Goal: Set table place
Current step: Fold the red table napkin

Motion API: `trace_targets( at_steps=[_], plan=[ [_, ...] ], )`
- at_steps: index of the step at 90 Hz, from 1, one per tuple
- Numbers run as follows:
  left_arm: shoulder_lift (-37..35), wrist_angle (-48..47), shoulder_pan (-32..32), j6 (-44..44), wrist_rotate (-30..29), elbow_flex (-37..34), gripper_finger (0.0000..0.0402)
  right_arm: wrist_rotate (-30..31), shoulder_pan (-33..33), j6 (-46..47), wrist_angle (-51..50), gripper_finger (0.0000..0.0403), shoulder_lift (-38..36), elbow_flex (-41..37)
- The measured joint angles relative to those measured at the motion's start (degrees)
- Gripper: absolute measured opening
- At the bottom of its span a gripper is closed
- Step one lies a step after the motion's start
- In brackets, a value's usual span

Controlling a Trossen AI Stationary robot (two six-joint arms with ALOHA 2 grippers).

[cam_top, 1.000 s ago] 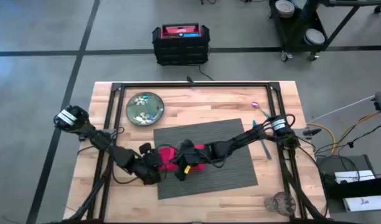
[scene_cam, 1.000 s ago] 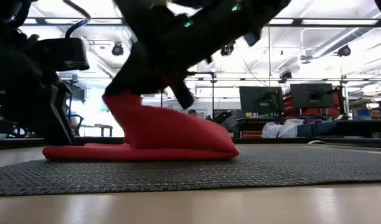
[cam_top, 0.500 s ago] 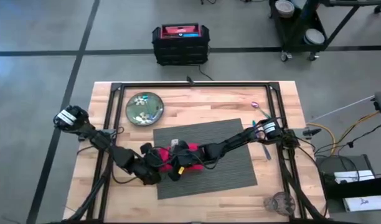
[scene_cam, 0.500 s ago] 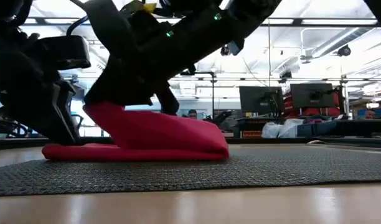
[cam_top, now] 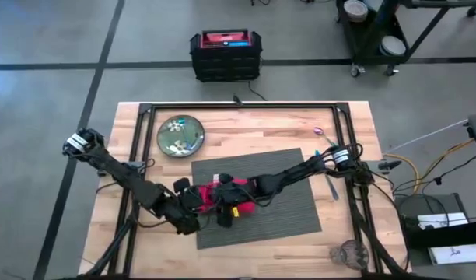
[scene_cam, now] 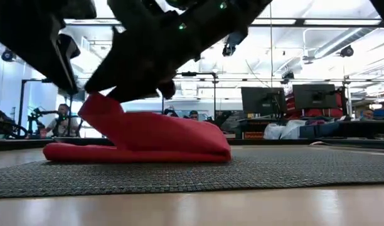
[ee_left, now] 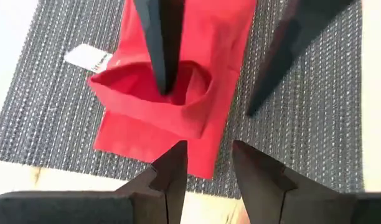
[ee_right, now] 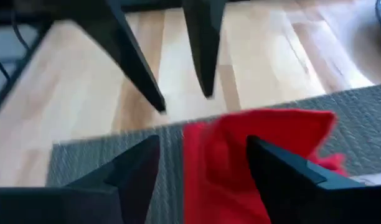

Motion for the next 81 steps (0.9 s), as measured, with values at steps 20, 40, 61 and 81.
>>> trace_targets(
  at_steps=[20, 40, 61, 81],
  plan=[
    [-0.29, 3.76, 0.83, 2.53, -6.67, 2.40, 0.0114, 1.07, -0.27, -6.49, -22.60, 0.0235, -11.33, -0.44],
    [3.34, 11.90, 5.87, 8.73, -3.39, 0.71, 0.0114, 2.50, -0.37, -4.13, -13.05, 0.0212, -15.22, -11.01],
    [6.09, 11.12, 7.63, 8.27, -1.46, -0.48, 0.0114, 2.45, 0.02, -1.10, -2.87, 0.0195, -15.55, -18.49],
    [1.00, 1.13, 7.25, 1.81, -0.75, 3.12, 0.0114, 1.85, 0.44, -1.33, -3.89, 0.0190, -17.35, -19.02]
  ],
)
